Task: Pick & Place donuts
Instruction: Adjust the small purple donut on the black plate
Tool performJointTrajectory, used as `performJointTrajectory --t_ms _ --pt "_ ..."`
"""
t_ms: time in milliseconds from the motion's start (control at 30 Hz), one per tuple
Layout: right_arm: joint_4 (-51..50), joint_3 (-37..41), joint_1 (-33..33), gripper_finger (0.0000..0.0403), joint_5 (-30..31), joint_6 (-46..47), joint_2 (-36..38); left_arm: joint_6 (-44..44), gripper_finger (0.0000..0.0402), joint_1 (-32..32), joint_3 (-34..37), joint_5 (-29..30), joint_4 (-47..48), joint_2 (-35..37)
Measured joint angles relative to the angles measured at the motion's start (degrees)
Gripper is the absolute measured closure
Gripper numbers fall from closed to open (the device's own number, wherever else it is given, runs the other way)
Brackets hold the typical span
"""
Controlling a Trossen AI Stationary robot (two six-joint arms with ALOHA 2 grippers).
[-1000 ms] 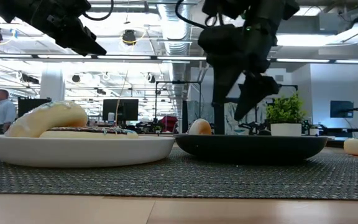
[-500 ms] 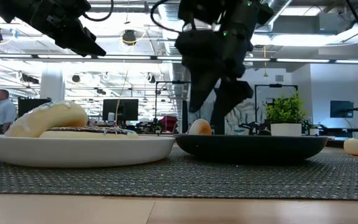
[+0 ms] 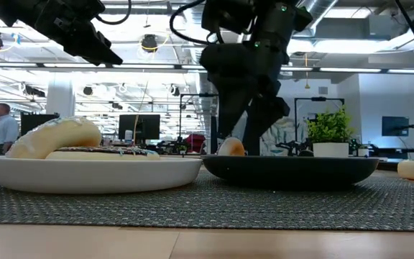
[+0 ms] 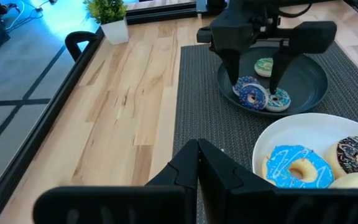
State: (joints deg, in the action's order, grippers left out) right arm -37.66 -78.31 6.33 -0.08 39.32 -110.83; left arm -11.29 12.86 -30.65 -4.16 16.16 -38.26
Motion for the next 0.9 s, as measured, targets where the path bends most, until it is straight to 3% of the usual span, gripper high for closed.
performJointTrajectory --t_ms 400,900 --pt "0.2 0.0 -0.5 0.0105 0.0 -0.8 -0.1 0.0 0.0401 0.0 0.0 0.0 0.0 0.0" --pt "0.2 0.0 -0.3 0.0184 -0.4 -0.4 -0.1 0.0 0.0401 0.0 0.0 0.0 0.0 0.0"
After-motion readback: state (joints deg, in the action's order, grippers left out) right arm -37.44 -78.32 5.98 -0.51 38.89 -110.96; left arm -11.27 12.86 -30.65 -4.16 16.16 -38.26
